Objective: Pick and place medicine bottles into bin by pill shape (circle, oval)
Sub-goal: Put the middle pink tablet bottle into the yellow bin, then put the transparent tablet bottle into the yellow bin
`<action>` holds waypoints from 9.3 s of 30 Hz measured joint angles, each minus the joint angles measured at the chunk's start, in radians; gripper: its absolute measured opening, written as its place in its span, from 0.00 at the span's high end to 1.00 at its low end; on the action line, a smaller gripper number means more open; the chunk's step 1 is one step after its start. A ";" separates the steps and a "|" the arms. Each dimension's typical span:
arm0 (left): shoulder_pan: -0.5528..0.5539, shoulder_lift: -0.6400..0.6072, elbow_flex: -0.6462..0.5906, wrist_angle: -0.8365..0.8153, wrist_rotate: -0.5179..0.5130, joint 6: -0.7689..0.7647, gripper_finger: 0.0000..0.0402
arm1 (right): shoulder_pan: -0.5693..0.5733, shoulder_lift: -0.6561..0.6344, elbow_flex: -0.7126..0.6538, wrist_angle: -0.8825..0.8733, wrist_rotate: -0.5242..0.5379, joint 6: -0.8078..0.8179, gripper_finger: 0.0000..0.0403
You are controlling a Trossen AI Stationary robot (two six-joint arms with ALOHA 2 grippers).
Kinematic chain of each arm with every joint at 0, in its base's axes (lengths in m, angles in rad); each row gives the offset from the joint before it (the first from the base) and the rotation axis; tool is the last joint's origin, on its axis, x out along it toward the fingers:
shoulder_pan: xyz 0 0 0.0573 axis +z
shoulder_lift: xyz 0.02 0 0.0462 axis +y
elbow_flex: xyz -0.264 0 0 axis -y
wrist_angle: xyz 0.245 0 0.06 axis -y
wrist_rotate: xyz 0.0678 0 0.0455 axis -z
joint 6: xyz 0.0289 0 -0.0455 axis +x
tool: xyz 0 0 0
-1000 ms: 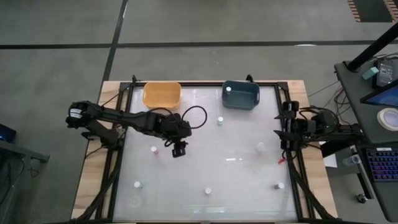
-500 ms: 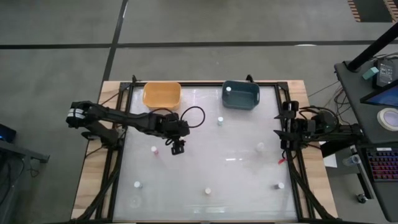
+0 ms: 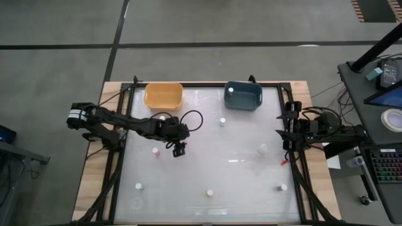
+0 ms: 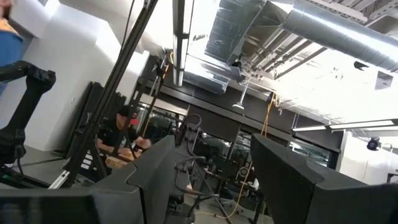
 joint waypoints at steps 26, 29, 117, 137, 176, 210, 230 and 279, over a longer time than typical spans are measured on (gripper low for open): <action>0.000 0.120 0.029 0.028 0.004 0.002 0.53 | 0.000 0.000 0.000 0.001 0.000 0.000 0.50; 0.000 0.089 0.030 0.022 0.005 0.002 0.53 | 0.000 0.000 0.000 0.000 0.000 0.000 0.50; 0.861 0.098 0.119 -0.033 0.000 0.036 0.70 | -0.002 -0.001 0.000 -0.019 0.028 0.025 0.50; 0.861 0.051 0.088 -0.037 0.001 0.064 0.53 | -0.002 -0.001 0.000 -0.018 0.028 0.026 0.50; 0.120 -0.396 -0.015 0.285 0.009 0.183 0.53 | -0.003 0.009 0.000 -0.095 0.157 0.438 0.50; 0.224 -0.394 -0.233 0.773 0.201 0.652 0.53 | -0.002 0.622 0.585 -1.066 0.250 1.143 0.50; 0.220 -0.396 -0.232 0.803 0.201 0.473 0.53 | 0.105 0.859 0.808 -1.691 0.113 1.660 0.50; 0.186 -0.393 -0.236 0.765 0.201 0.393 0.53 | 0.166 1.062 0.579 -1.496 0.151 1.622 0.32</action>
